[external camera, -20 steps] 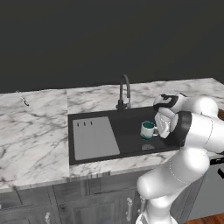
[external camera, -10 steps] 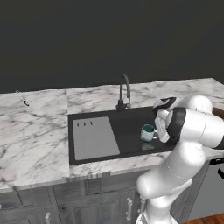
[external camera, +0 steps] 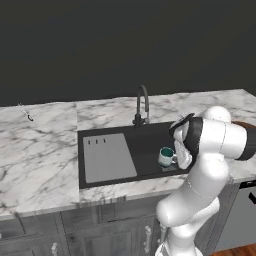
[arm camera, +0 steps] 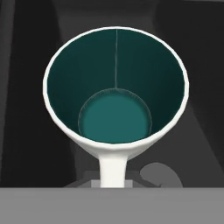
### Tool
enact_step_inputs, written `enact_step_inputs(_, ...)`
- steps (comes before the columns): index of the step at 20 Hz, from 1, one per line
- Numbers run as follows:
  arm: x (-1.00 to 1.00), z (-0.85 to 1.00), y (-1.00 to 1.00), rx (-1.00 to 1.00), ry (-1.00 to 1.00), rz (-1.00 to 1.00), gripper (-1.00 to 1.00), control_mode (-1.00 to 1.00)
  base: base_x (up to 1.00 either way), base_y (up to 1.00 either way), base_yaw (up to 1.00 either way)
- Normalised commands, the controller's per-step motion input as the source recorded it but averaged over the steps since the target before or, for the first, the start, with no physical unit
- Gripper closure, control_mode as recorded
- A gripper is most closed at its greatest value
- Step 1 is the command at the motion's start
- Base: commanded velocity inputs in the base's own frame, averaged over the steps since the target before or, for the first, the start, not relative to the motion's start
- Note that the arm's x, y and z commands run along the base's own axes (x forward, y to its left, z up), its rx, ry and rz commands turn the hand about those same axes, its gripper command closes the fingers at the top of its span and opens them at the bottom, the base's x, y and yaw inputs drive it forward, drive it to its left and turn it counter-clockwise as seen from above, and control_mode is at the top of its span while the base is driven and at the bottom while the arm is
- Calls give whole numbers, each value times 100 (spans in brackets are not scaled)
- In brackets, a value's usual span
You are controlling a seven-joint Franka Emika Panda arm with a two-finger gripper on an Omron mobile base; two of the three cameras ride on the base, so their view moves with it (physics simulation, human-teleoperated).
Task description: Pick the mug and place it in the sink. Pick the bowl and place it in the open cabinet and then close the cabinet.
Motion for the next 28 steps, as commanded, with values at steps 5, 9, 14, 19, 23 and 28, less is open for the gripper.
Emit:
enact_step_inputs(5, 45, -4, 0, 0, 4, 0, 100, -100, 0, 0, 0)
enact_step_inputs(9, 46, -17, 0, 0, 2, 0, 100, -100, 0, 0, 0)
enact_step_inputs(14, 26, -29, -3, 0, 0, 0, 100, -100, 0, 0, 0)
enact_step_inputs(19, 15, -45, 0, 0, 0, 0, 100, -100, 0, 0, 0)
enact_step_inputs(23, 21, -36, 0, 1, 3, 0, 100, -100, 0, 0, 0)
enact_step_inputs(28, 39, -26, 0, 0, 2, 0, 100, -100, 0, 0, 0)
